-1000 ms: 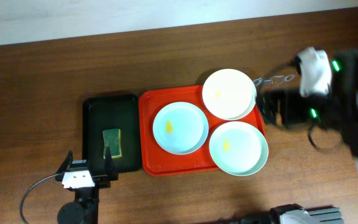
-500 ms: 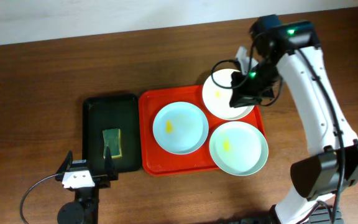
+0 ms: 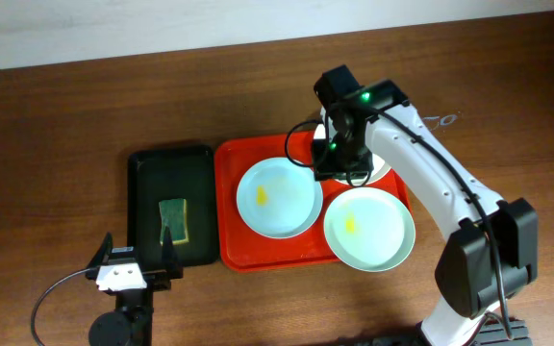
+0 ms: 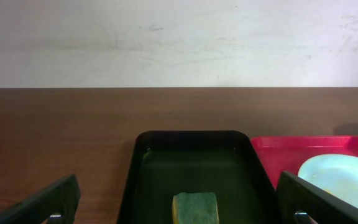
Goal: Clean dirty plates on tray and stack at the side
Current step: 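Move the right gripper over the light-blue plate's right rim, then lower the right gripper and pinch the light-blue plate's rim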
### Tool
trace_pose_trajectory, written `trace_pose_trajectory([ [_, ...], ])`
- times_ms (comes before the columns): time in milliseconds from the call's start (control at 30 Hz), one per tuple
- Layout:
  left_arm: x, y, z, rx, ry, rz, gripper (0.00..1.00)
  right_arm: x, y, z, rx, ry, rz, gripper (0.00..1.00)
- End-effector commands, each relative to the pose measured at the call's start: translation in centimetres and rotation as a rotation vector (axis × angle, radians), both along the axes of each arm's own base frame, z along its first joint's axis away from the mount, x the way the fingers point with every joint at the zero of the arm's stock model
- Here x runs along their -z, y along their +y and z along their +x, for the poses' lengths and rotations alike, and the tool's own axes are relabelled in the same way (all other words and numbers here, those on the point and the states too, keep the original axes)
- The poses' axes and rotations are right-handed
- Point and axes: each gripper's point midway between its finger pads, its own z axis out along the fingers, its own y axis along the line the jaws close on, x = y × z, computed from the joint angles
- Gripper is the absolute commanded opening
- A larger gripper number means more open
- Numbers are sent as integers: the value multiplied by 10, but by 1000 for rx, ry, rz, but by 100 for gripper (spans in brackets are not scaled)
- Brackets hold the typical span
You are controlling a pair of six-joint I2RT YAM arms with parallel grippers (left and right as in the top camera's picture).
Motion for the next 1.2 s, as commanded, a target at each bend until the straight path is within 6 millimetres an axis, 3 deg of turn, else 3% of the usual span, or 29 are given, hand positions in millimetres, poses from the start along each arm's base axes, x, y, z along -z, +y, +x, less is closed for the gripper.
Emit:
trace_pose_trajectory([
  [0, 1, -3, 0, 18, 4, 11, 99, 24, -4, -2, 54, 2, -27, 47],
  [67, 1, -3, 0, 18, 4, 11, 99, 39, -4, -2, 86, -1, -18, 41],
  [133, 1, -3, 0, 18, 4, 11, 99, 46, -3, -1, 109, -5, -14, 41],
  [200, 1, -3, 0, 18, 4, 11, 99, 48, -3, 0, 116, -8, -9, 51],
  [233, 1, -3, 0, 18, 4, 11, 99, 48, -2, 0, 115, -8, -4, 79],
  [267, 1, -3, 0, 18, 4, 11, 99, 48, -1, 0, 115, -8, -3, 98],
  [433, 1, -3, 0, 18, 4, 11, 99, 46, 2, 5, 113, -27, 17, 99],
  [467, 1, -3, 0, 18, 4, 11, 99, 45, 7, 5, 109, -22, 45, 90],
  [500, 1, -3, 0, 18, 4, 11, 99, 45, 10, 5, 108, -20, 60, 72],
  [567, 1, -3, 0, 18, 4, 11, 99, 45, 10, 6, 109, -22, 63, 50],
  [667, 1, -3, 0, 18, 4, 11, 99, 45, 10, 8, 109, -29, 65, 46],
  [800, 1, -3, 0, 18, 4, 11, 99, 45, 10, 10, 109, -38, 64, 57],
  [833, 1, -3, 0, 18, 4, 11, 99, 46, 10, 10, 108, -36, 64, 56],
  [900, 1, -3, 0, 18, 4, 11, 99, 47, 10, 8, 96, -35, 61, 34],
  [1000, 1, -3, 0, 18, 4, 11, 99, 51, 5, 6, 91, -33, 34, 22],
  [1067, 1, -3, 0, 18, 3, 11, 99, 54, 2, 6, 96, -36, 17, 20],
  [1167, 1, -3, 0, 18, 4, 11, 99, 56, 2, 7, 97, -44, 19, 28],
])
